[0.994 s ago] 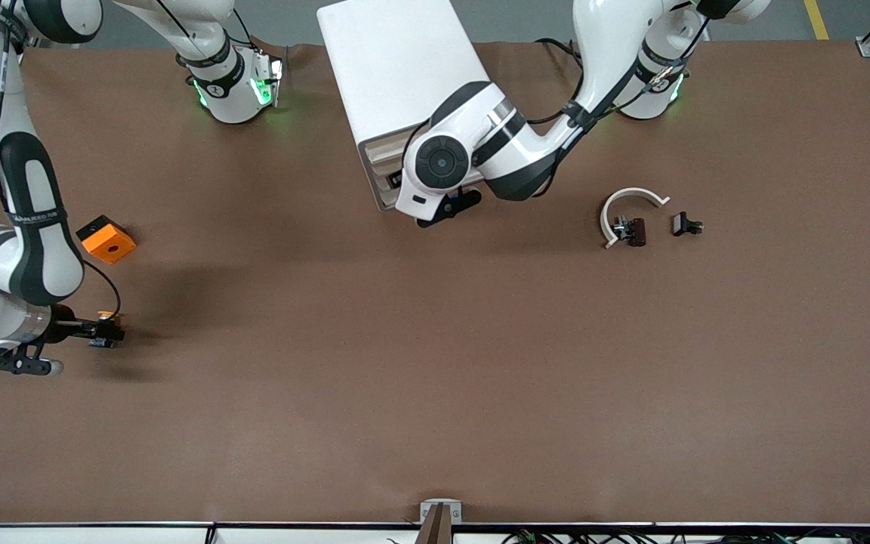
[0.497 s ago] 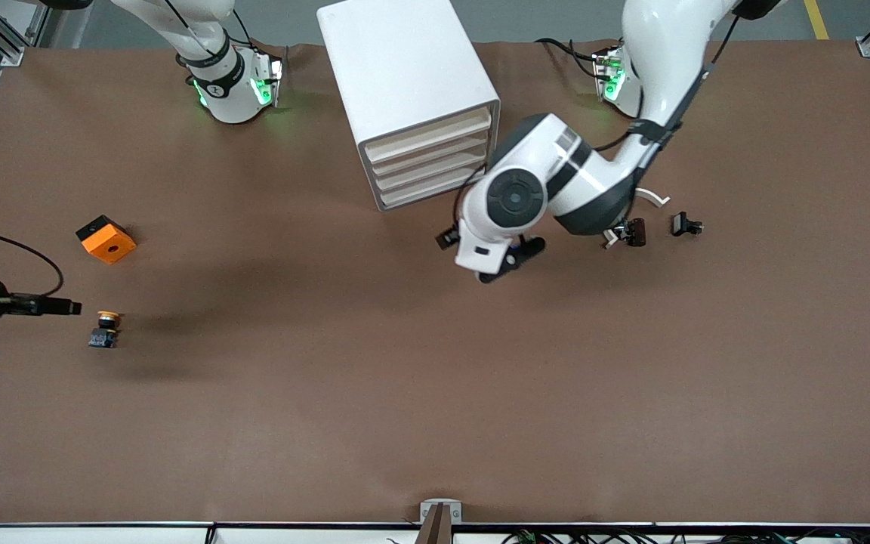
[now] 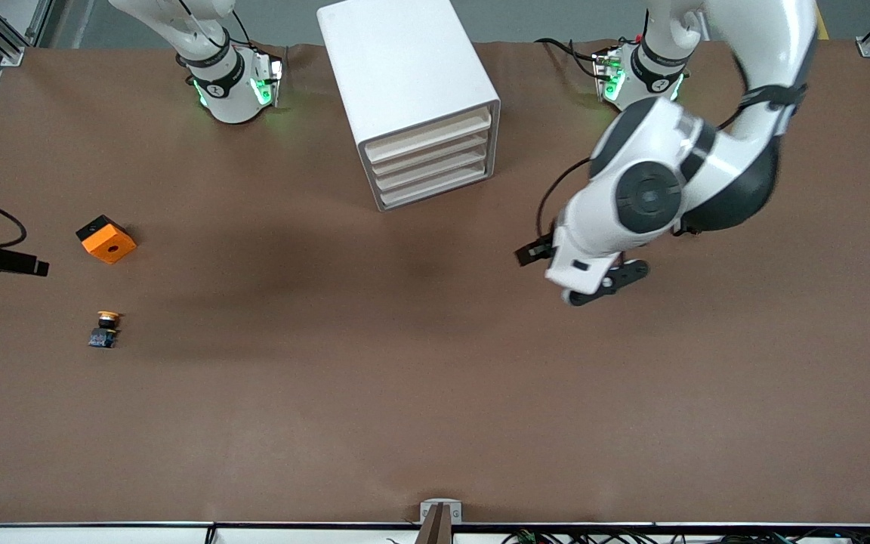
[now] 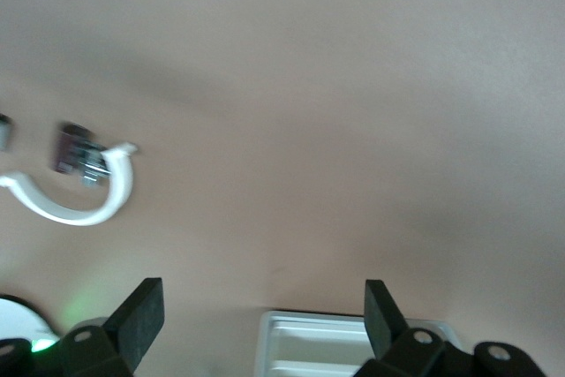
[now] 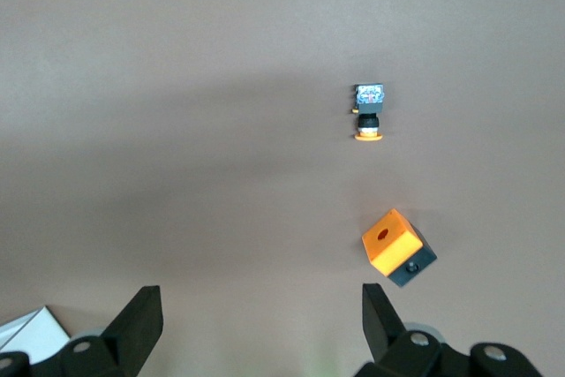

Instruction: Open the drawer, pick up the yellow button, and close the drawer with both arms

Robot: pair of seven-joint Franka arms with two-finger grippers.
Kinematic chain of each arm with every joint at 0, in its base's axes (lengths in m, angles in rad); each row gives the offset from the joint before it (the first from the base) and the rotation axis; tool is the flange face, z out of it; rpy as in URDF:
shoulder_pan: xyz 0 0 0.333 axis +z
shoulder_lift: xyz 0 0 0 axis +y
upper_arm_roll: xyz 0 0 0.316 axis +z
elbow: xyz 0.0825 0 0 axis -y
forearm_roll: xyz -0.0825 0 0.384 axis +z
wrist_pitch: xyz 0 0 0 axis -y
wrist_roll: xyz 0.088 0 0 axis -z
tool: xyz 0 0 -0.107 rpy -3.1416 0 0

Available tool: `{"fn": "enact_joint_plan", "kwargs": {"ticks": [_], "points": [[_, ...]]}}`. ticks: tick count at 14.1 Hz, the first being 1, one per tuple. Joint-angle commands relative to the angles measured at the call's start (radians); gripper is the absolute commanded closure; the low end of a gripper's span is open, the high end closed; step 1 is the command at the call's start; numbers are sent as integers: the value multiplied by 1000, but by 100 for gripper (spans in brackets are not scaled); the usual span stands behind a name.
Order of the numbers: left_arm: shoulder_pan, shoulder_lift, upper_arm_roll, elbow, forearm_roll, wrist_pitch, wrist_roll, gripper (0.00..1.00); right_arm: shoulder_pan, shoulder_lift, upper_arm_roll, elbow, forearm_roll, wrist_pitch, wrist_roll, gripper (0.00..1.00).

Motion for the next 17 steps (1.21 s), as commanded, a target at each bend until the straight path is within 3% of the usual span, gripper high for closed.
{"fn": "enact_joint_plan", "kwargs": {"ticks": [1, 4, 8, 13, 17], "points": [[104, -103, -9, -33, 2, -94, 155, 0, 2, -35, 0, -4, -11, -24, 5, 0], [213, -197, -1, -61, -23, -168, 328, 0, 17, -35, -5, -5, -31, -24, 3, 0], [144, -294, 190, -105, -42, -227, 519, 0, 9, -35, -8, -4, -33, -27, 5, 0], [127, -508, 361, -342, -42, -201, 782, 0, 23, -37, -8, 76, -60, -127, 2, 0], [147, -688, 383, -571, -41, -29, 833, 0, 19, -88, -3, 98, -37, -156, 12, 0]]}}
